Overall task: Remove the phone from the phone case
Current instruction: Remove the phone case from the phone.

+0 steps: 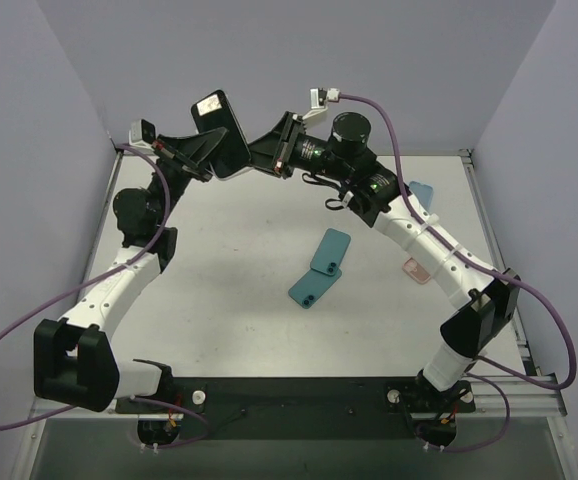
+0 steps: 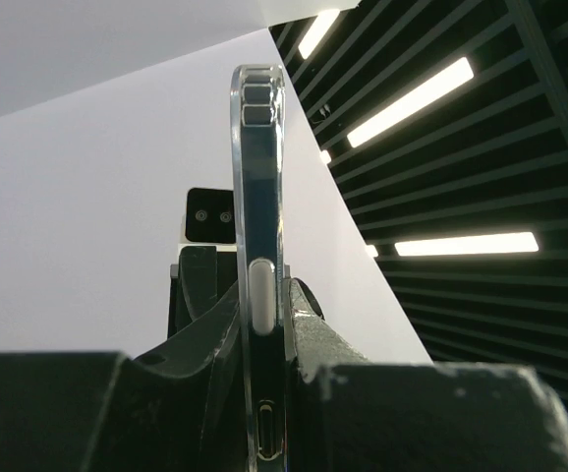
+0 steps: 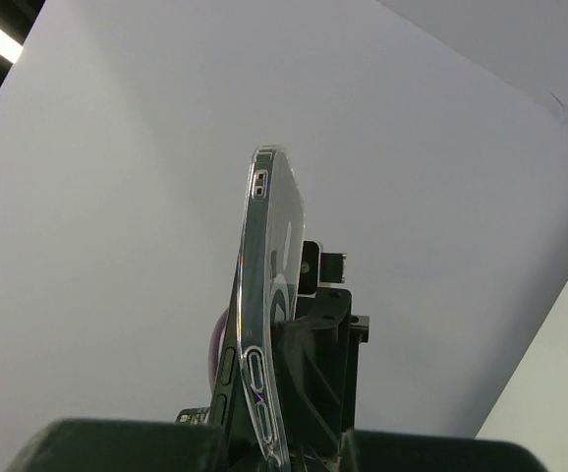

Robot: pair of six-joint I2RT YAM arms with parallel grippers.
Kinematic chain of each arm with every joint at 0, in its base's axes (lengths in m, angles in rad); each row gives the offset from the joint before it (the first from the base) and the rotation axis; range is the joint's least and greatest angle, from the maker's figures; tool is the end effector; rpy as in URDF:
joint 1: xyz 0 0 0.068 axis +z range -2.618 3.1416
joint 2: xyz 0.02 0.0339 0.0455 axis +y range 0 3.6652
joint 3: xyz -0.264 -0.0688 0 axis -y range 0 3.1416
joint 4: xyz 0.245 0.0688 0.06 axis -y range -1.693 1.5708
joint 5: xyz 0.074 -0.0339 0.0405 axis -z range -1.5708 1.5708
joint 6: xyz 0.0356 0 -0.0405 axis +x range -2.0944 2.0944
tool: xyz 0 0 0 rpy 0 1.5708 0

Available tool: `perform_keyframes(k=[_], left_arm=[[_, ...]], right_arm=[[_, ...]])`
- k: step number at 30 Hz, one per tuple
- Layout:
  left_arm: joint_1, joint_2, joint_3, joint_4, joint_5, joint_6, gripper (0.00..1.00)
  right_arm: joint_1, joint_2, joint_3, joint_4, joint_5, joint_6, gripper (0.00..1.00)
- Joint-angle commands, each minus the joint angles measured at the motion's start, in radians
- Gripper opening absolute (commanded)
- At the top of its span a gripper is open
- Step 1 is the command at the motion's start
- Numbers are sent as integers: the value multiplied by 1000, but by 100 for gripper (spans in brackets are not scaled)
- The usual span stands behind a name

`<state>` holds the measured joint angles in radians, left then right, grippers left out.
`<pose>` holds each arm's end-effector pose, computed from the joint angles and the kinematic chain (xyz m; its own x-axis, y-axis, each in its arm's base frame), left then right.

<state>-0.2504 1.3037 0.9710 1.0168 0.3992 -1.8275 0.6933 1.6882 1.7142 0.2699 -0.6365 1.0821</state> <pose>0.2720 -0.0838 0.4123 -0.6585 -0.7514 -0.0408 0.4601 -0.3592 -0.8120 0.2883 0.2671 0.4720 -0.7346 0.3128 -0.6021 -0.6446 -0.0447 0.7632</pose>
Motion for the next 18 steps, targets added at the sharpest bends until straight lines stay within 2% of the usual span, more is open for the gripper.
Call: perform_keyframes(k=[1, 9, 10, 13, 14, 16, 17, 18], left_arm=[[-138, -38, 74, 290, 243, -18, 0], [-136, 37, 25, 329, 309, -27, 1], [-136, 43, 20, 312, 319, -10, 12], [-136, 45, -3, 257, 351, 36, 30], [-136, 45, -12, 241, 358, 48, 43], [-138, 42, -29, 221, 368, 71, 52], [-138, 45, -49, 218, 369, 76, 62], [-138, 46, -55, 215, 375, 80, 65]], right_arm=[[60, 148, -66, -232, -11, -27, 0], [-30, 9, -292, -164, 44, -2, 0], [-40, -22, -341, -149, 53, 2, 0], [-84, -74, -422, -130, 69, 2, 0], [-95, -85, -439, -124, 69, 4, 0], [-120, -108, -488, -106, 67, 7, 0], [-126, -114, -501, -101, 64, 12, 0], [-132, -117, -513, -95, 63, 12, 0]])
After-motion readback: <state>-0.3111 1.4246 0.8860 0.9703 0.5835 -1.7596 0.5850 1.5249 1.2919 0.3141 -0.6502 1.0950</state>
